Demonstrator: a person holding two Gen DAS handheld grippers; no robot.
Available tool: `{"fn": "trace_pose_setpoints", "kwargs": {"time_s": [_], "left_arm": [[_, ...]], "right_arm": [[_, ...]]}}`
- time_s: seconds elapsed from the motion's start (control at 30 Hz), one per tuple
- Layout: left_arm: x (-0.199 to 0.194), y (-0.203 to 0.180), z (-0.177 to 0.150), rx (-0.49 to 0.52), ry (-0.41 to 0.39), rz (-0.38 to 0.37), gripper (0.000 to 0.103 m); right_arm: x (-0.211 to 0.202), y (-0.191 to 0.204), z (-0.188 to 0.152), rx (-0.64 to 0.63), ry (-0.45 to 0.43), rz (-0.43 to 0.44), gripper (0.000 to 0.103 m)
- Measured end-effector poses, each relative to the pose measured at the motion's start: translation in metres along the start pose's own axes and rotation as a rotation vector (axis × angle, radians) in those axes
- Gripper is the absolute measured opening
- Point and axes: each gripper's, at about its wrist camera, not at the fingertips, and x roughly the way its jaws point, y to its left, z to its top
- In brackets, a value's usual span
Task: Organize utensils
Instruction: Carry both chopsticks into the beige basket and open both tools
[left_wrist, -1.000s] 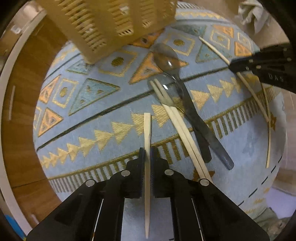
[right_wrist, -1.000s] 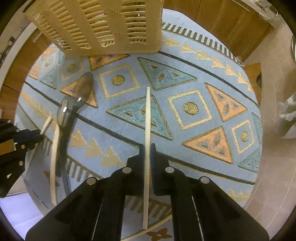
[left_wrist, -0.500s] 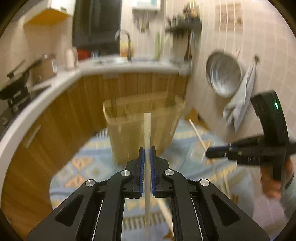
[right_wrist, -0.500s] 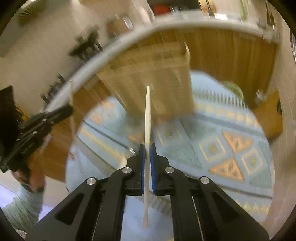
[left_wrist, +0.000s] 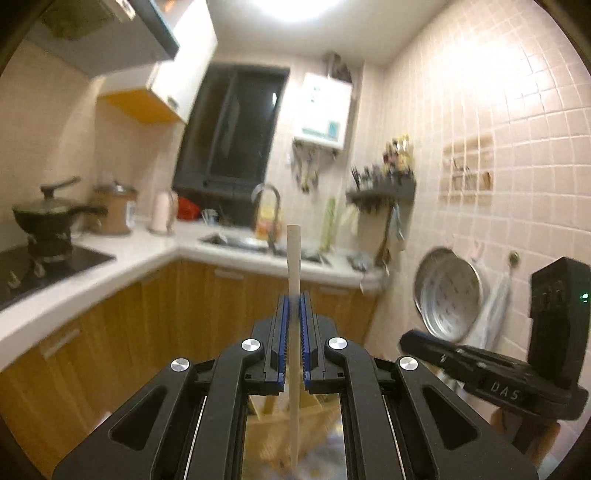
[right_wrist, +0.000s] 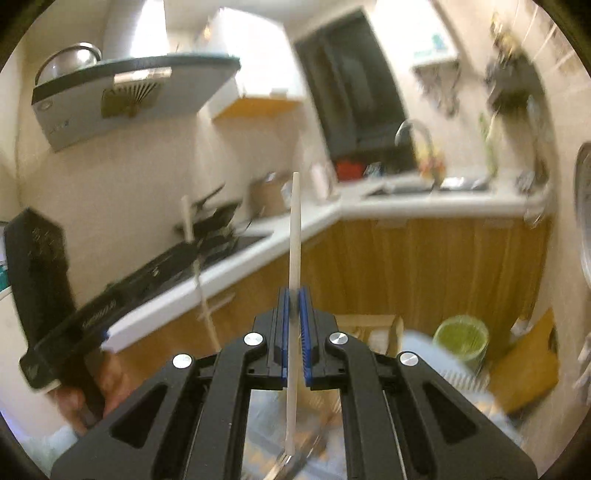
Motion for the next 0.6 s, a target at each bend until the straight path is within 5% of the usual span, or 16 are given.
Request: {"fn": "trace_pose_setpoints", "kwargs": {"time_s": [0.33,0.6], "left_arm": [[0.036,0.018,0.009,0.016,-0.134,0.112,0.004],[0.069,0.047,-0.021,0.004,-0.108,0.176,0.004]], "right_arm": [[0.056,-0.03,0.015,-0.012,-0.071,-0.171,0.004],[0.093,-0.04,-0.011,-0.049,-0.048,-0.255,0.004]]}}
